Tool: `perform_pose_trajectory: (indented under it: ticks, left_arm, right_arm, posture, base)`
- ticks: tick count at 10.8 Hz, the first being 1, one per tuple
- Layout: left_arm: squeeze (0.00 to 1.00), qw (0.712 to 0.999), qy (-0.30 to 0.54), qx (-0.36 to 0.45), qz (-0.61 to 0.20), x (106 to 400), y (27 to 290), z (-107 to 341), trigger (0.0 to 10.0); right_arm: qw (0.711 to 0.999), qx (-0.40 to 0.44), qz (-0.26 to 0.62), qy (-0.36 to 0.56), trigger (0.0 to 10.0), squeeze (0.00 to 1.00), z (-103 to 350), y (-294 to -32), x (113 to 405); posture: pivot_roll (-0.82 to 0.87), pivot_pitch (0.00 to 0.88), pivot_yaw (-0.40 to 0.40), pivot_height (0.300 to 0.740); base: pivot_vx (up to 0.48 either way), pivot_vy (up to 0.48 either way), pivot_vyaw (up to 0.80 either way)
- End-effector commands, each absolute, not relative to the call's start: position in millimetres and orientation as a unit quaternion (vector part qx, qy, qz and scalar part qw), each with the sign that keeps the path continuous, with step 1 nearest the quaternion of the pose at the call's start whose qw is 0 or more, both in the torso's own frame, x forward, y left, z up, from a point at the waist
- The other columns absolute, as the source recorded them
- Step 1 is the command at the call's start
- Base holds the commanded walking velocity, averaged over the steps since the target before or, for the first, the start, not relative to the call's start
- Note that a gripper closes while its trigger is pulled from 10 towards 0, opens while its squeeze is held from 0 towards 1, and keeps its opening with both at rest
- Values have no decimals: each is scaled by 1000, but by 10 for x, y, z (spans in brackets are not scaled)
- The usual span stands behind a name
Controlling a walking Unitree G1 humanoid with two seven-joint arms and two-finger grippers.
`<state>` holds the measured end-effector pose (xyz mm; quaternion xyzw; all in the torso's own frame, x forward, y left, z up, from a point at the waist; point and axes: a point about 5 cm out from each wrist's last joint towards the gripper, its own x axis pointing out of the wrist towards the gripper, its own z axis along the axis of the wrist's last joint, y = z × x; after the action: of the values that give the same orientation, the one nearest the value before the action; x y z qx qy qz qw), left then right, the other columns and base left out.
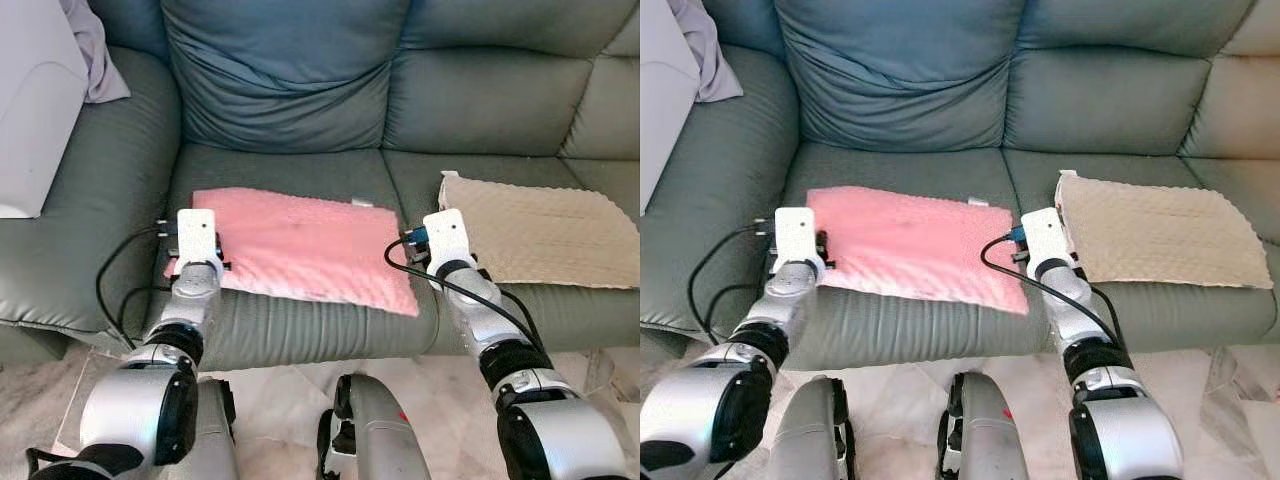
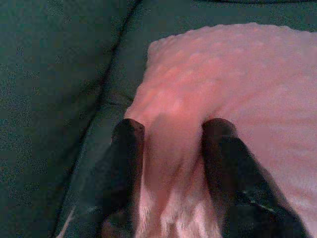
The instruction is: Move the pillow to the sofa
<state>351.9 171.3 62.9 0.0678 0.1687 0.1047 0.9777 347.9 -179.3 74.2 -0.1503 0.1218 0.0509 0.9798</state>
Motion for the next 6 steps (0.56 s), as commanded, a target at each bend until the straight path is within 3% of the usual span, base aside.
perform_pose_trajectory:
  ticks: [1, 6]
  left_arm:
    - [1000, 975, 177, 84, 103, 3473, 1698, 563, 10000]
    - [1000, 972, 159, 135, 106, 3464, 1739, 593, 10000]
  right_arm:
    - [980, -143, 42, 132, 10000, 1000, 674, -1860, 3428]
    - [980, -150, 67, 117, 10000, 1000, 684, -1710, 3439]
  posture:
    - [-85, 167, -125, 656]
    - [-66, 143, -121, 656]
  base:
    - [0, 0, 0]
    - [0, 0, 0]
